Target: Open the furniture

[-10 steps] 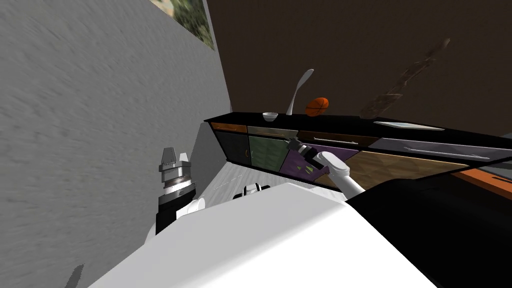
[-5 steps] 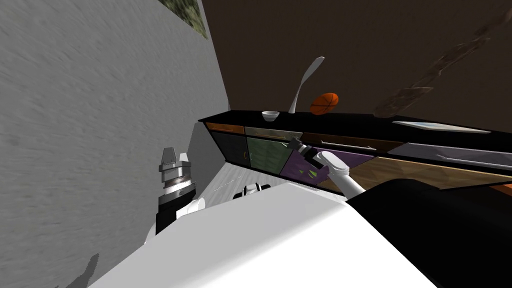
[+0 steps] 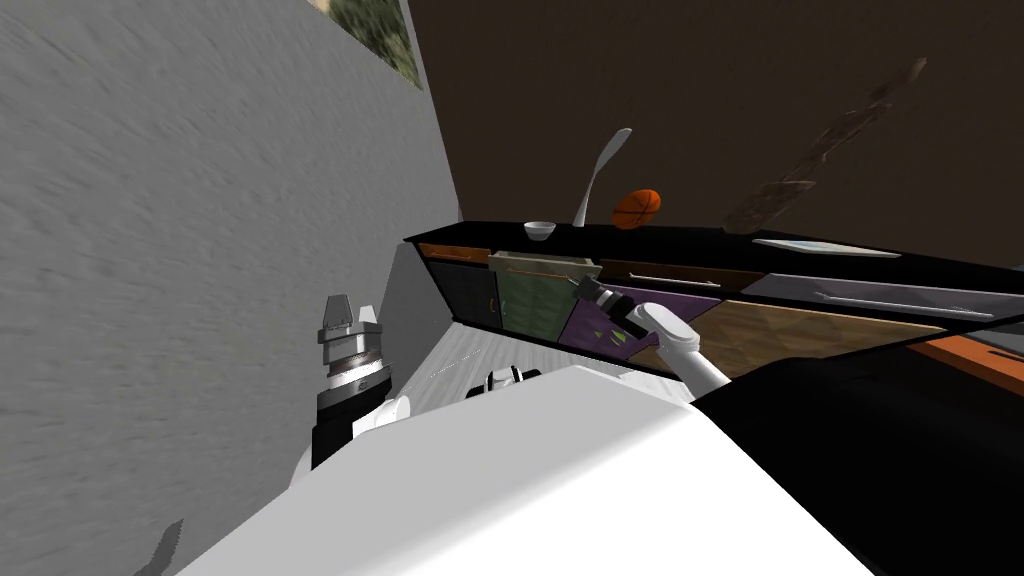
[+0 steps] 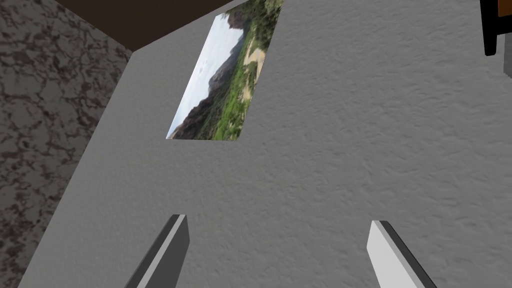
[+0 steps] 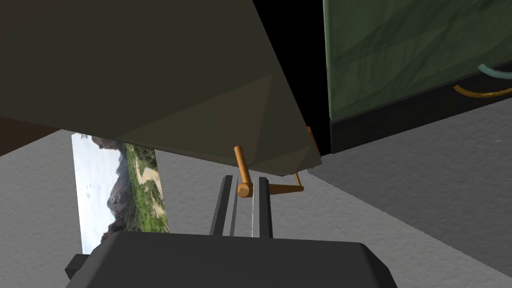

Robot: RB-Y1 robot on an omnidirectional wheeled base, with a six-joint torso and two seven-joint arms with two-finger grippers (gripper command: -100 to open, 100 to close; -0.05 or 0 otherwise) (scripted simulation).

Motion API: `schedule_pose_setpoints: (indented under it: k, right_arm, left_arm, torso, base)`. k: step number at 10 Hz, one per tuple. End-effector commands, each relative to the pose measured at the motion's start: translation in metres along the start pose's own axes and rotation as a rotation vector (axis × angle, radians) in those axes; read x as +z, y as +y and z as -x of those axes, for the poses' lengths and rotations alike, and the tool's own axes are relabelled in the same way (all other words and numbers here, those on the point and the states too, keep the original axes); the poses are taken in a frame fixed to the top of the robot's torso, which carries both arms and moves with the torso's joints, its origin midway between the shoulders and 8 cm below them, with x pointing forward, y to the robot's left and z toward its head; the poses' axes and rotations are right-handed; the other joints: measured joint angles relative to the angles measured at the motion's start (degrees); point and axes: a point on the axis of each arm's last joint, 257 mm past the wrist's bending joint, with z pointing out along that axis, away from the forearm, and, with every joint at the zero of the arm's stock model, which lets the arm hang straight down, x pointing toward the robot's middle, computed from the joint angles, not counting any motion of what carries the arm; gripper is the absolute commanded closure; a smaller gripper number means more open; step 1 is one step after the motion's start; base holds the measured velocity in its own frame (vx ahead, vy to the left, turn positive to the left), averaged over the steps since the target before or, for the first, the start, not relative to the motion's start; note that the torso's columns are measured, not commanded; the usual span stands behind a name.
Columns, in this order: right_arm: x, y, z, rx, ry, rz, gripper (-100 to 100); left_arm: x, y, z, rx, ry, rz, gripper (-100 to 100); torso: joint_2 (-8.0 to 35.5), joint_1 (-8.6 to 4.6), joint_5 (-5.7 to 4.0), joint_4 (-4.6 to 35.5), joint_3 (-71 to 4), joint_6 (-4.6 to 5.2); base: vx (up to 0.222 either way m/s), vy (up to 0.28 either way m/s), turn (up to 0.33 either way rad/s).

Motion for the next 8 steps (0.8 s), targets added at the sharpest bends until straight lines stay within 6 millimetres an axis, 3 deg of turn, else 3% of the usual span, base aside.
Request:
schedule_pose_setpoints:
  k: [1, 4, 5, 6, 7, 8]
  right_arm:
    - [0.003, -0.006, 0.011, 0.001, -0.034, -0.003, -100]
    - [0.005, -0.012, 0.02, -0.009, -0.061, -0.004, -100]
    - [0.007, -0.023, 0.027, -0.007, -0.081, -0.02, -100]
    - [0.007, -0.018, 0.028, -0.014, -0.085, -0.004, -100]
    - [0.009, -0.028, 0.034, -0.009, -0.098, -0.02, -100]
    - [0.009, -0.023, 0.035, -0.018, -0.102, -0.001, -100]
  left_arm:
    - [0.0, 0.0, 0.0, 0.0, 0.0, 0.0, 0]
    - [0.0, 0.0, 0.0, 0.0, 0.0, 0.0, 0]
    - [0.0, 0.0, 0.0, 0.0, 0.0, 0.0, 0]
    - [0.0, 0.0, 0.0, 0.0, 0.0, 0.0, 0]
    - [0.0, 0.0, 0.0, 0.0, 0.0, 0.0, 0]
    - [0.0, 0.0, 0.0, 0.0, 0.0, 0.0, 0]
  torso:
    - [-0.23, -0.13, 0.04, 0.03, -0.14, 0.0]
    - [-0.27, -0.01, -0.02, -0.11, -0.16, -0.05]
    - [-0.13, 0.01, -0.02, -0.08, -0.07, -0.07]
    - [-0.05, 0.04, -0.01, -0.04, -0.01, -0.05]
    - [-0.02, 0.06, -0.01, -0.04, 0.0, -0.06]
    - [-0.05, 0.06, -0.01, -0.04, -0.01, -0.04]
  base:
    - [-0.004, 0.02, -0.076]
    - [0.029, 0.007, -0.054]
    - [0.026, 0.007, -0.066]
    - [0.022, 0.011, -0.04]
    - [0.023, 0.017, -0.088]
    - [0.017, 0.016, -0.042]
